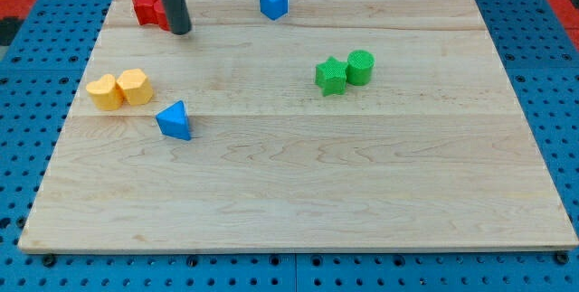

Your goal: Push the blue cube into the blue triangle

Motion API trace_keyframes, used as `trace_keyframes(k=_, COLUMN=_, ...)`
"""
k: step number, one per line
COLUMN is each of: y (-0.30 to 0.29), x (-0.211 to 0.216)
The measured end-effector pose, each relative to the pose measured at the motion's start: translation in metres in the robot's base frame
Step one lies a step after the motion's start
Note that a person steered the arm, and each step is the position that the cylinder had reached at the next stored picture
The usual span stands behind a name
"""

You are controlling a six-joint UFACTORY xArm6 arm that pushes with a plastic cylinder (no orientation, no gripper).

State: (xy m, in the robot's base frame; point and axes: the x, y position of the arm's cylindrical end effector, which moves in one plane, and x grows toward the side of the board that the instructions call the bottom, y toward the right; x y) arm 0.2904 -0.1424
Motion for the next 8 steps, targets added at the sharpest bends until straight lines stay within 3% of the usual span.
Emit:
trace_keyframes(k=1, y=0.097, x=0.003)
trace_keyframes(k=2, y=0.207, x=-0.032)
trace_keyframes(k=3, y=0.219, x=-0.096)
trace_keyframes(k=4, y=0.184, x=-0.097)
trace_keyframes(k=5, y=0.097, x=-0.096)
trace_keyframes(k=6, y=0.083, x=-0.069)
trace_keyframes(k=8, y=0.07, x=0.066)
